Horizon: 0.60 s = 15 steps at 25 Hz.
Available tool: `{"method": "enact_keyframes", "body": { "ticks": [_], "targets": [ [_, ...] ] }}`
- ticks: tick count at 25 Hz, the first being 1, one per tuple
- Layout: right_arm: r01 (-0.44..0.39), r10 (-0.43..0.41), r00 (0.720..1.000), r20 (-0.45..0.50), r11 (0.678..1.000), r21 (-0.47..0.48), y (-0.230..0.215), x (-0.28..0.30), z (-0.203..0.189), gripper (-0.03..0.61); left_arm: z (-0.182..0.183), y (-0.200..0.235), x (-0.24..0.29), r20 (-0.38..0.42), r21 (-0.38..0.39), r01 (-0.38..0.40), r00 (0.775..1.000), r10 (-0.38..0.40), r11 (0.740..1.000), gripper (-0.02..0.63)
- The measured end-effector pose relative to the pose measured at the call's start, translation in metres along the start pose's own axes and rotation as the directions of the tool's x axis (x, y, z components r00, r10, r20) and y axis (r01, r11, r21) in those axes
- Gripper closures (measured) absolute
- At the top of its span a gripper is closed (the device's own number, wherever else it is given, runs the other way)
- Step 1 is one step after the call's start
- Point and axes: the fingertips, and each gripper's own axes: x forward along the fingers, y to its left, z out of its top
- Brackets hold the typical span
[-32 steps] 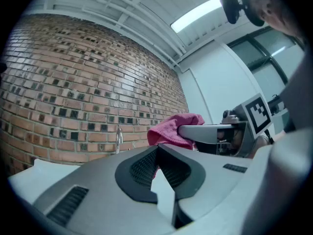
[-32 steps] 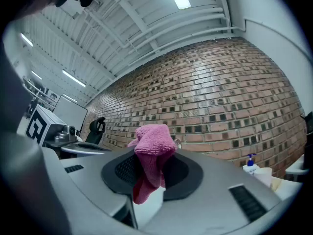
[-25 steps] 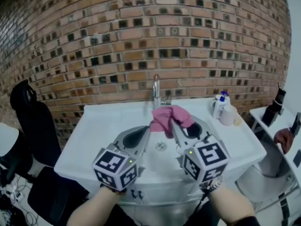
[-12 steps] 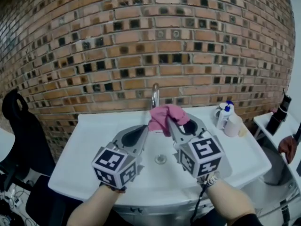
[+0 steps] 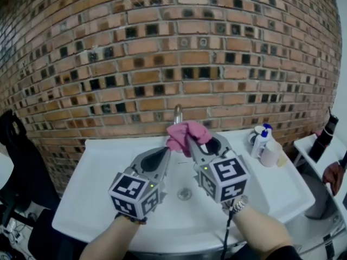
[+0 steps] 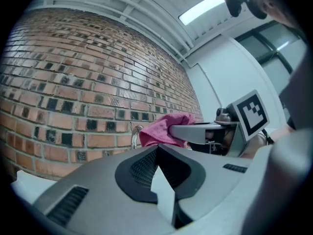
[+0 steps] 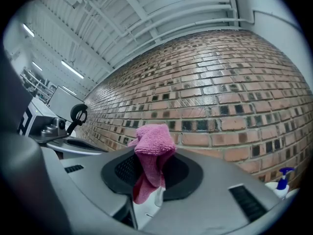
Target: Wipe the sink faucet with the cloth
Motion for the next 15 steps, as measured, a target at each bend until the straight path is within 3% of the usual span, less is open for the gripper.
{"method": "enact_keyframes", "body": {
  "ticks": [15],
  "targets": [
    [-0.055, 0.056, 0.998, 0.043, 0.998, -0.029, -0.011, 0.059, 0.012, 0.479, -0.008, 0.040, 0.026, 0.008, -0.027, -0.048, 0.999, 0.048, 0.999, 0.614]
  ]
}}
